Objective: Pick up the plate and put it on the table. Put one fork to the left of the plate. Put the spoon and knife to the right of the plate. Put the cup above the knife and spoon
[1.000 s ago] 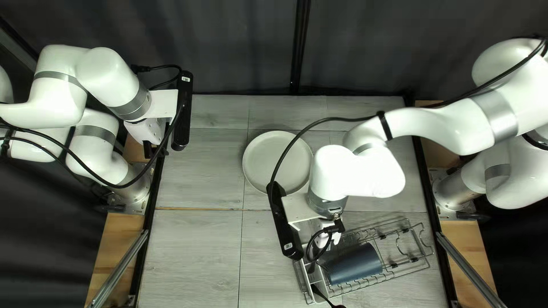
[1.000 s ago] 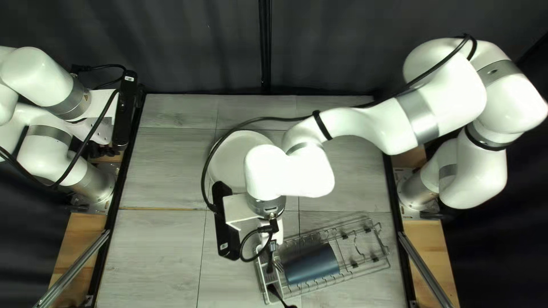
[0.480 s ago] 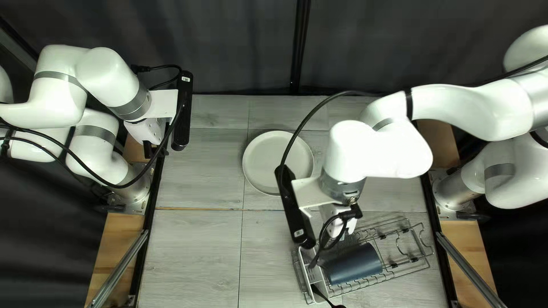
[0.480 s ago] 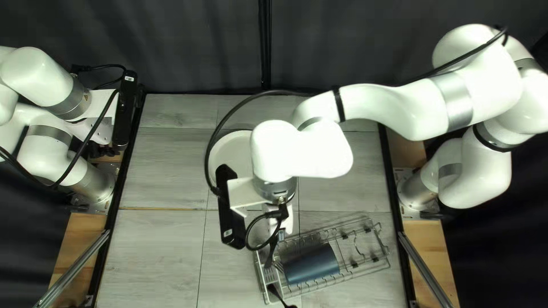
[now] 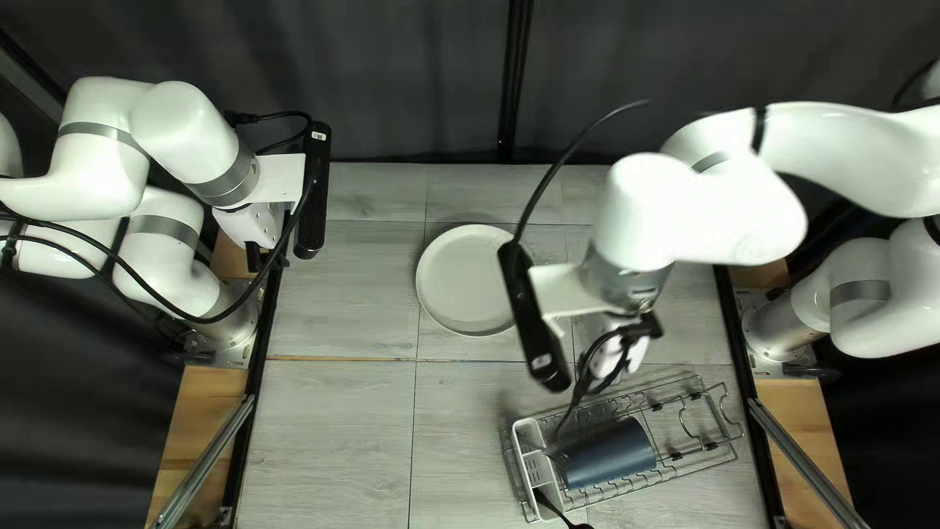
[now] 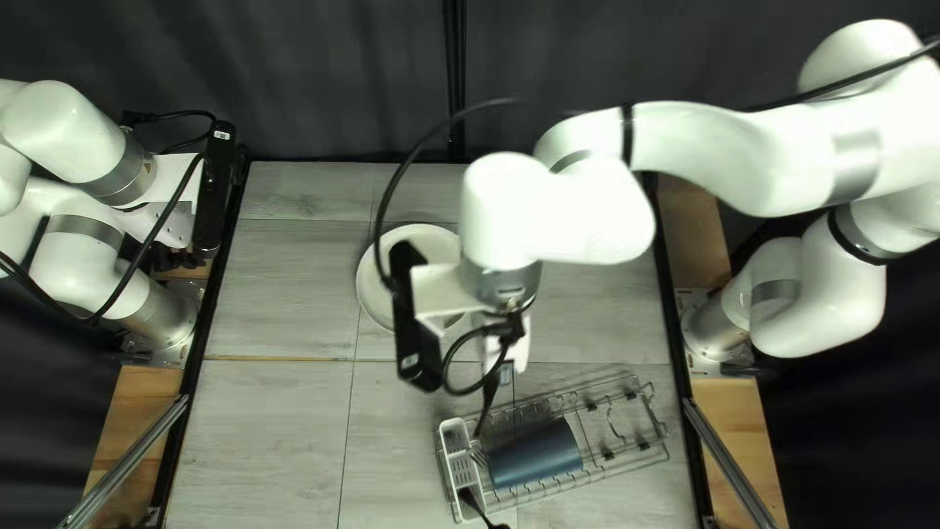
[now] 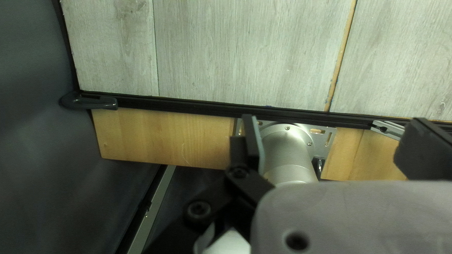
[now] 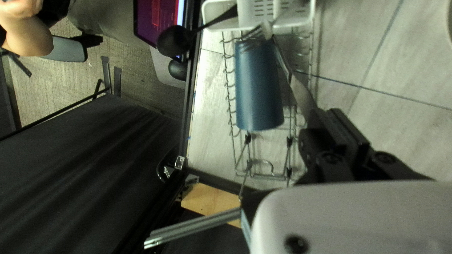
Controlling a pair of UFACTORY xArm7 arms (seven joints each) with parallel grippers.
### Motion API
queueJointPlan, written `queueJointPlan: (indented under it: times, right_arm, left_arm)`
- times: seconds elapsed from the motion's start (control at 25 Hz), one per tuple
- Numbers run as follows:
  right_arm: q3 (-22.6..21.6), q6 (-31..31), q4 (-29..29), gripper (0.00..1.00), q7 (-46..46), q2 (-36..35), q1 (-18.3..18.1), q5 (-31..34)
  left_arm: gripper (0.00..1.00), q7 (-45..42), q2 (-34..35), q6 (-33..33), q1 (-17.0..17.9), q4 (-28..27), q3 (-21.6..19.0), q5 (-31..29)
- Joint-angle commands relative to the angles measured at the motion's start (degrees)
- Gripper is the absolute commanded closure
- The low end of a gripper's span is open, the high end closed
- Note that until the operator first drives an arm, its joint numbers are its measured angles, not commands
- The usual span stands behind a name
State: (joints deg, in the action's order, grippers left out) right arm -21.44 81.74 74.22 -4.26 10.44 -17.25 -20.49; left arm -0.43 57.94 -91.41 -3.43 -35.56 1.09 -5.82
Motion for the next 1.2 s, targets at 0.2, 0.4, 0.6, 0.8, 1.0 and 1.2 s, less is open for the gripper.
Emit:
queueJointPlan:
  times: [0.2,0.4,0.6,0.8,1.0,1.2]
  right_arm:
    - [7.08,-2.54,-7.1,1.0,-4.78,4.42,-4.55,-2.9]
    - [11.07,-4.49,-9.08,1.0,-7.0,3.87,-7.36,-4.47]
    - [12.4,-6.02,-11.05,1.0,-6.9,4.49,-8.61,-4.68]
    - [12.4,-6.02,-11.05,1.0,-6.9,4.49,-8.61,-4.68]
    - [12.4,-6.02,-11.05,1.0,-6.9,4.49,-8.61,-4.68]
    - [13.99,-9.06,-11.67,1.0,-7.52,2.15,-9.64,-8.03]
  left_arm:
    - [0.0,0.0,0.0,0.0,0.0,0.0,0.0,0.0]
    - [0.0,0.0,0.0,0.0,0.0,0.0,0.0,0.0]
    - [0.0,0.0,0.0,0.0,0.0,0.0,0.0,0.0]
    - [0.0,0.0,0.0,0.0,0.0,0.0,0.0,0.0]
    - [0.0,0.0,0.0,0.0,0.0,0.0,0.0,0.0]
    - [0.0,0.0,0.0,0.0,0.0,0.0,0.0,0.0]
